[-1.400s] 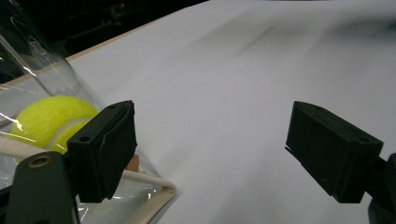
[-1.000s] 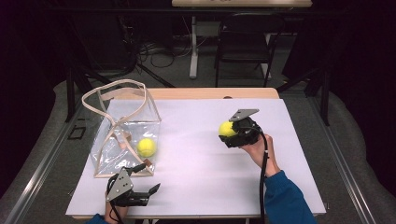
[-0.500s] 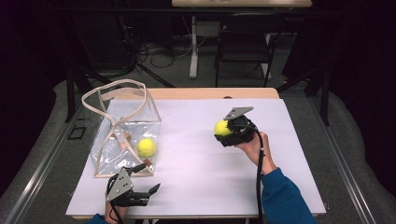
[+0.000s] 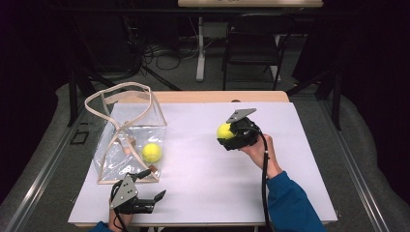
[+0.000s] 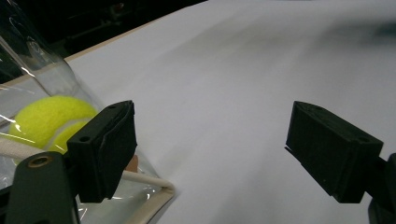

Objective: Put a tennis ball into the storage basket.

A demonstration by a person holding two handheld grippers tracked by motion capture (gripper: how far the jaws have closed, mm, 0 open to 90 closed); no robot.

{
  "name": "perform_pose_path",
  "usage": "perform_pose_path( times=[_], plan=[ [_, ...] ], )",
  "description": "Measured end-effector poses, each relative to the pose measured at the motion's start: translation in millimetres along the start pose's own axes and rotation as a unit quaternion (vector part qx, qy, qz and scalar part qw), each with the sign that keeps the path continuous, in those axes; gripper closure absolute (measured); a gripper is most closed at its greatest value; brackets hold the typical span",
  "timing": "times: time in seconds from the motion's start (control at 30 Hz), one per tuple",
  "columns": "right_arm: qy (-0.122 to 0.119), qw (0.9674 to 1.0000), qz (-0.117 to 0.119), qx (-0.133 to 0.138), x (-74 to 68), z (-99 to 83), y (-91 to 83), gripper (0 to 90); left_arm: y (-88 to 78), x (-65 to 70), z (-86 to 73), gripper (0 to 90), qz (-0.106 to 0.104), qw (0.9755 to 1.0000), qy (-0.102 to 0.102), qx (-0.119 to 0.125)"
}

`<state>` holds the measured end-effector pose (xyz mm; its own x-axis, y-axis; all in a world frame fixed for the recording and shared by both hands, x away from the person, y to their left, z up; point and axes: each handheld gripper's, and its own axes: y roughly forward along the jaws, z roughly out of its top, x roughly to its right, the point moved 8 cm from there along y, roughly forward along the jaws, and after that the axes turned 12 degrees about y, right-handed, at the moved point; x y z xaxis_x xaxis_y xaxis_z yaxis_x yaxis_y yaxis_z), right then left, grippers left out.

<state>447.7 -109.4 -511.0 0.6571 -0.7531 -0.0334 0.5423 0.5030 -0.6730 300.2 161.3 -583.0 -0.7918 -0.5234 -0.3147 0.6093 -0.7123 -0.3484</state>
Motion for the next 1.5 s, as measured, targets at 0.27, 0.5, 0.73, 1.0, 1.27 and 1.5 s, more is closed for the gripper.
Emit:
perform_pose_path(
  times=[0.27,0.5,0.73,1.0,1.27,1.5],
  plan=[
    [-0.007,1.0000,0.006,-0.002,-6.5,5.0,4.2,26.4,0.2,0.1,0.0,16.0,0.000,1.0000,0.000,0.000],
    [-0.013,0.9999,0.008,-0.003,-10.7,11.7,7.7,26.3,0.1,0.0,0.0,16.0,0.000,1.0000,-0.001,0.001],
    [-0.016,0.9998,0.013,-0.005,-13.2,16.6,11.4,26.3,0.1,-0.1,0.0,16.0,0.000,1.0000,-0.001,0.001],
    [-0.022,0.9996,0.015,-0.004,-16.6,25.9,13.1,26.3,0.2,-0.1,-0.1,16.0,0.000,1.0000,-0.001,0.001],
    [-0.031,0.9994,0.016,-0.003,-21.8,35.6,15.0,26.4,0.0,-0.3,-0.1,16.1,0.001,1.0000,-0.001,0.001],
    [-0.032,0.9993,0.019,-0.003,-24.8,41.3,17.3,26.4,0.2,0.0,-0.2,16.1,0.000,1.0000,-0.001,0.000]
  ],
)
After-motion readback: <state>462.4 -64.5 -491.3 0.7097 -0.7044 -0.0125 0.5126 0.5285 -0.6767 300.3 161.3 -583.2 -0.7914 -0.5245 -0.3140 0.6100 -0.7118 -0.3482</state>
